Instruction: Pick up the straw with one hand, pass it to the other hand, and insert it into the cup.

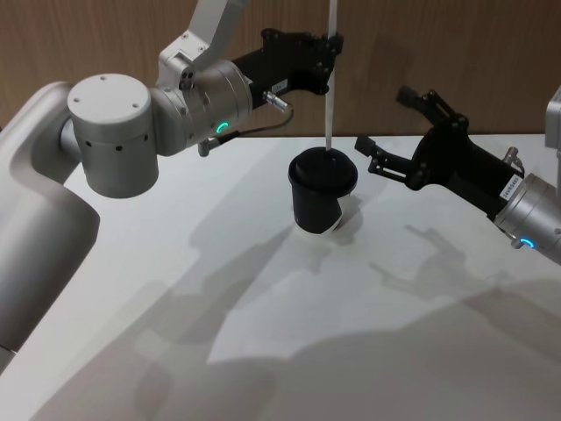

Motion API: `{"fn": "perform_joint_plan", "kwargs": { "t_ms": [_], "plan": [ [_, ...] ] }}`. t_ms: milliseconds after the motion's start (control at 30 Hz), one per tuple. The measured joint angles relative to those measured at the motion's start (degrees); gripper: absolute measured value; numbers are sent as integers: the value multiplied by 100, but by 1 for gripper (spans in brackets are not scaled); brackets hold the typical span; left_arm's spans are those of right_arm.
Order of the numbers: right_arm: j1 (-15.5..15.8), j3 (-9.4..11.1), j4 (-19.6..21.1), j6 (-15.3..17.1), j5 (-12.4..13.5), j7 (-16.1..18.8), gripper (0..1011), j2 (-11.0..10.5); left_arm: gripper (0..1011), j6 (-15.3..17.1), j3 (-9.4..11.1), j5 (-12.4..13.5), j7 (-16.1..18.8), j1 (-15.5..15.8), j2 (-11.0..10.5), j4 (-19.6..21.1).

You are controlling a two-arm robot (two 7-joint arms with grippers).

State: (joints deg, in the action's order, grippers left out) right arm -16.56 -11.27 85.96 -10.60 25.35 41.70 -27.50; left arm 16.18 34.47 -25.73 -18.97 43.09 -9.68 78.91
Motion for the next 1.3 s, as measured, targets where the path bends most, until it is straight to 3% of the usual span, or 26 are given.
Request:
{"fn": "perform_joint_plan", "kwargs": {
  "t_ms": [1300],
  "plan": [
    [0, 0, 0, 0, 0, 0, 1001, 0, 6, -44, -45, 207, -147, 85, 233, -382]
  ]
}}
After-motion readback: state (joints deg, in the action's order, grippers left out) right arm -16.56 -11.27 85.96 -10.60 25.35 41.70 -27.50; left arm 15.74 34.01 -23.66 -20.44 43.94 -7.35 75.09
